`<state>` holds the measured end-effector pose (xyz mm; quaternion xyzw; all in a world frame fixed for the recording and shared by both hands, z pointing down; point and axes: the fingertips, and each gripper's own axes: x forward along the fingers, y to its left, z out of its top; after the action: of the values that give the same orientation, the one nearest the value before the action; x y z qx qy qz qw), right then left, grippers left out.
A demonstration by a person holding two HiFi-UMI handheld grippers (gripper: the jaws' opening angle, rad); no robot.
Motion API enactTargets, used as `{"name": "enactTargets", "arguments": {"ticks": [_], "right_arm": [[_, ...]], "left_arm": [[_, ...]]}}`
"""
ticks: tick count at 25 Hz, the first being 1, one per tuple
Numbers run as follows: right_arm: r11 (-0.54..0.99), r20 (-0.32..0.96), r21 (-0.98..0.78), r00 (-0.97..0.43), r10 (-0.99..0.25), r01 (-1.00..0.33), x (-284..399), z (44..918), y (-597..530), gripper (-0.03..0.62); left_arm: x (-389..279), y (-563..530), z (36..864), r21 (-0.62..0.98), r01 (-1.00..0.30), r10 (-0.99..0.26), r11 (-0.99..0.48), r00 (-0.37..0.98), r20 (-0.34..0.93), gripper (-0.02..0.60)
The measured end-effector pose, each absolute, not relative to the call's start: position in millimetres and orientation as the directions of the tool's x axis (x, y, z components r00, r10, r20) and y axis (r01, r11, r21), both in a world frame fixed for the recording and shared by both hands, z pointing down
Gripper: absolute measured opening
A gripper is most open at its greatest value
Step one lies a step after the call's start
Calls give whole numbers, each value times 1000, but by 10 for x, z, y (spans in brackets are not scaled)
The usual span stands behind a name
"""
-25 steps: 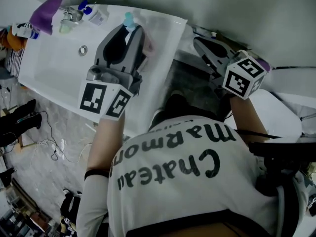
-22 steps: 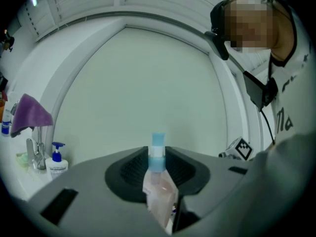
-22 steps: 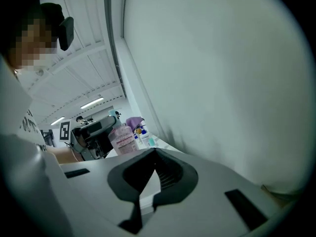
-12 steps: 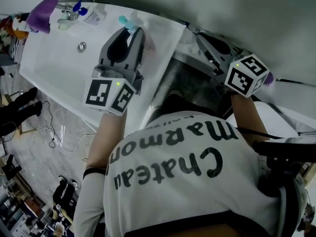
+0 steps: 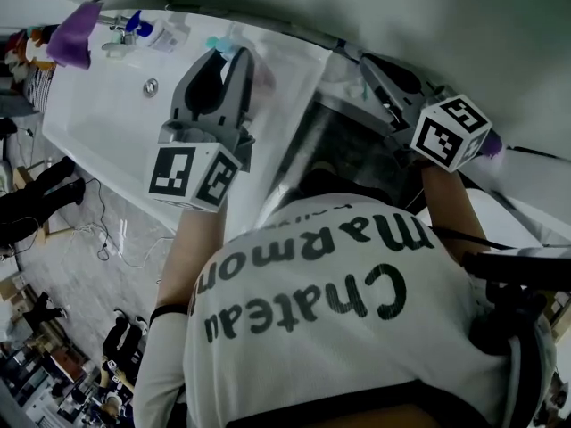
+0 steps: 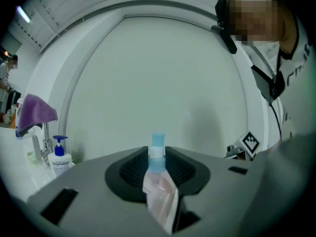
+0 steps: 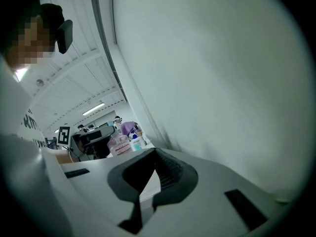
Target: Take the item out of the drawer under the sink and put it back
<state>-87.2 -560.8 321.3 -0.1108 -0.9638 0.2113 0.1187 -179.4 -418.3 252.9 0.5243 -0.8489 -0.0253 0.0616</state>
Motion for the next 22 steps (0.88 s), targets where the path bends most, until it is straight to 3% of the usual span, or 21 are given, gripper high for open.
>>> {"name": "enactTargets", "arguments": {"ticks": [13,22], "right_arm": [[881,177,-443,-946,270,169,-834,3233,-5890,11],[876,165,-454,-952,259,160,-730,3280,-6051,11]], "left_arm": [[-1967,-4435,2871,100,-797,-799,595,-575,174,110],[-1955,-4466,3122,88,-778,-773,622,-593,224,110]]}}
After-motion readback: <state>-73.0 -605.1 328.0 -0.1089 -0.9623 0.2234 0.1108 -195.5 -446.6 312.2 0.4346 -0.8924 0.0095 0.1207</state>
